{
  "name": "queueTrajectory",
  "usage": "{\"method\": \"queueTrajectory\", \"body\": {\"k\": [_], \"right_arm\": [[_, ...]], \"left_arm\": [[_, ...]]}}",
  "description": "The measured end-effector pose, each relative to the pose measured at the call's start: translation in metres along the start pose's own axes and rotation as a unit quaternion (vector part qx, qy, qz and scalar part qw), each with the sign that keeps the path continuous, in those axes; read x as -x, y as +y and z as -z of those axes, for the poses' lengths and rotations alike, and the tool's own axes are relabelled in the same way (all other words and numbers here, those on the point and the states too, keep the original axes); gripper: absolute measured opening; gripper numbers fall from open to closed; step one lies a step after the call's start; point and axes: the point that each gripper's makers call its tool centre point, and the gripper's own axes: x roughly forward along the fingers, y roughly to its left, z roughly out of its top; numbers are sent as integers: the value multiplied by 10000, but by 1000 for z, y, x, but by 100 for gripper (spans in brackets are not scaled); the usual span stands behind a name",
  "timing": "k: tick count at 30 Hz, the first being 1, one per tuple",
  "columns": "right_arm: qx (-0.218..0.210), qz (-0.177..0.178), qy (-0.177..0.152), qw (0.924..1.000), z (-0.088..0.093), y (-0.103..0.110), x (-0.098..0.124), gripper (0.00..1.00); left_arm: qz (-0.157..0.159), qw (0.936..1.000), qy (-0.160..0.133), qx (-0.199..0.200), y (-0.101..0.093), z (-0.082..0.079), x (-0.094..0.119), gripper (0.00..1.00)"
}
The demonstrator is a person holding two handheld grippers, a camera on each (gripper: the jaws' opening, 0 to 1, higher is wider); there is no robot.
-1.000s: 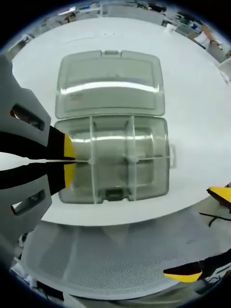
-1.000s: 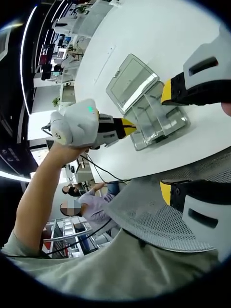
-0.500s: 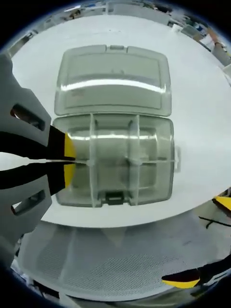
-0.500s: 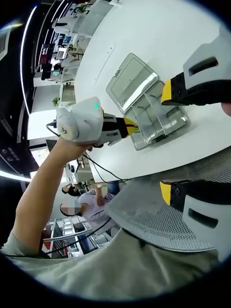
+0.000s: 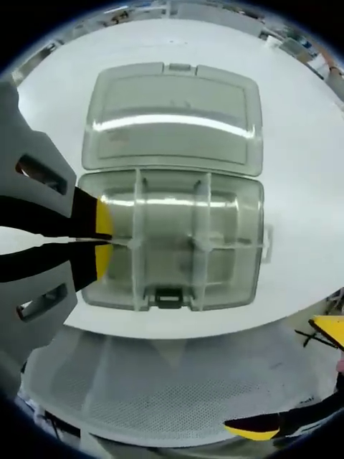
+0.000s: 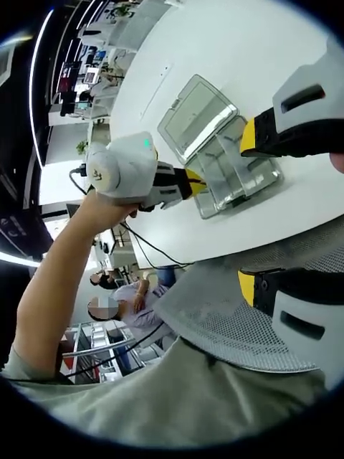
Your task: Insert the divider into the dual guide fixture by aligning both edges with the guide slots and pushing it downward to the bottom, including one-sided entry, uneven engagement, binding, and posture correction.
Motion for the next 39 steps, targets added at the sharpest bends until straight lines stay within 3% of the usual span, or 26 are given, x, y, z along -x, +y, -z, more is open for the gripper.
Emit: {"method": "queueTrajectory", "body": {"k": [23, 39], "right_arm": [[50, -29, 82, 9999, -2, 2, 0, 59], [74, -12, 64, 10000, -4, 3, -1, 59]], "left_arm": [[-110, 9997, 213, -12, 0, 2, -2, 0], [-261, 9995, -157, 52, 0, 2, 0, 0]]}}
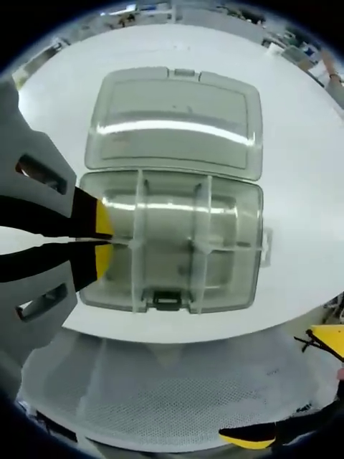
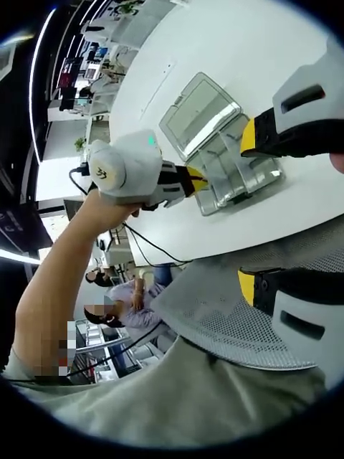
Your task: Insert the divider into the dual guide fixture by aligning both edges with the guide slots and pushing it downward to the bottom, including one-sided entry, uneven engagement, binding, and posture correction.
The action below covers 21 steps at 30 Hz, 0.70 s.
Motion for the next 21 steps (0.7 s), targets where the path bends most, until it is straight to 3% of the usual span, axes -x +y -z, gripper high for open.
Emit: {"method": "queueTrajectory", "body": {"k": [8, 21], "right_arm": [[-68, 48, -165, 9998, -1, 0, 0, 59], [-192, 100, -306, 9993, 3, -8, 1, 58]], "left_arm": [[51, 9997, -245, -22, 1, 0, 1, 0], [59, 9999, 4, -132, 0, -5, 6, 0]]}}
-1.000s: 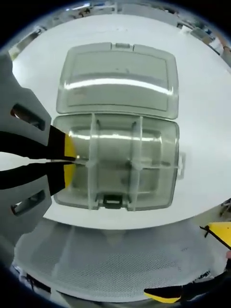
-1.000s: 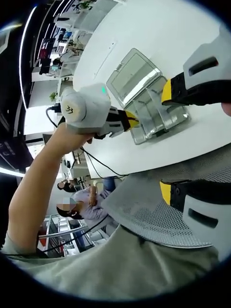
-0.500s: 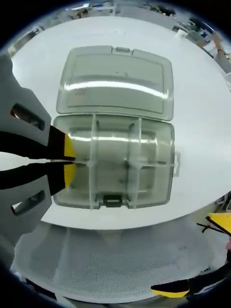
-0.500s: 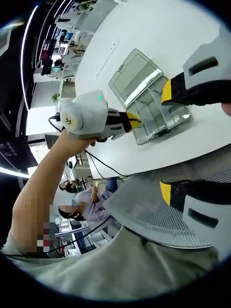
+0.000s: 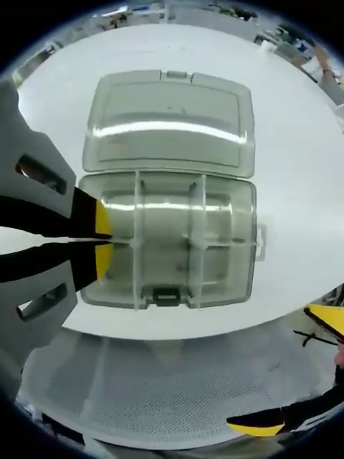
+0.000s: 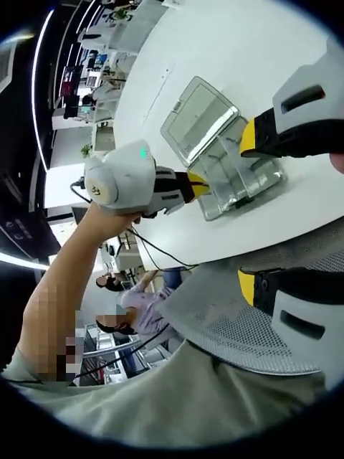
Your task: Insert the divider into the dual guide fixture by aligning both edges with the guide slots and pushing it downward to the bottom, including one-sided entry, uneven engagement, binding, and posture correction.
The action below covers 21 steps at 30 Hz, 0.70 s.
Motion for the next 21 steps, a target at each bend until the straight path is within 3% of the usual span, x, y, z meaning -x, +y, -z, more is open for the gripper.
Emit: {"method": "queueTrajectory", "body": {"k": [1, 21], "right_arm": [[-3, 1, -3, 10000, 0, 0, 0, 58], [10, 47, -23, 10000, -1, 0, 5, 58]], "left_arm": [[103, 9999, 38, 69, -4, 0, 1, 0], [-12, 9999, 123, 8, -1, 1, 5, 0]]}}
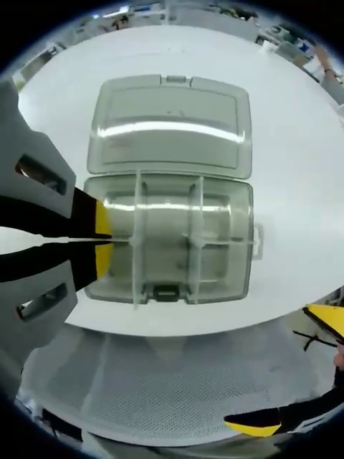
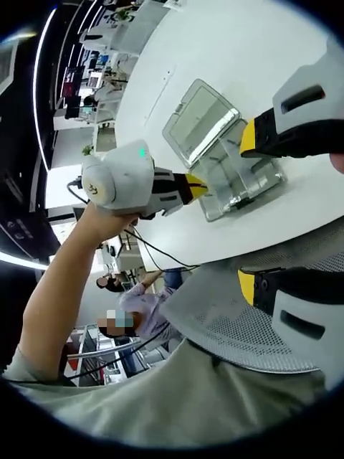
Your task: Insert the divider into the dual guide fixture by aligning both edges with the guide slots and pushing it downward to the bottom, including one-sided entry, uneven engagement, binding, and posture correction.
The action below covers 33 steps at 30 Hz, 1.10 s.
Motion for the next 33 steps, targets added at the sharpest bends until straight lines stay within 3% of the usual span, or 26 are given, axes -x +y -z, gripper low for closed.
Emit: {"method": "queueTrajectory", "body": {"k": [10, 33], "right_arm": [[-34, 18, 2, 10000, 2, 1, 1, 58], [-33, 38, 9, 10000, 3, 1, 1, 58]], "left_arm": [[-20, 10000, -48, 74, 1, 2, -12, 0], [-29, 9999, -131, 87, -1, 2, -13, 0]]}}
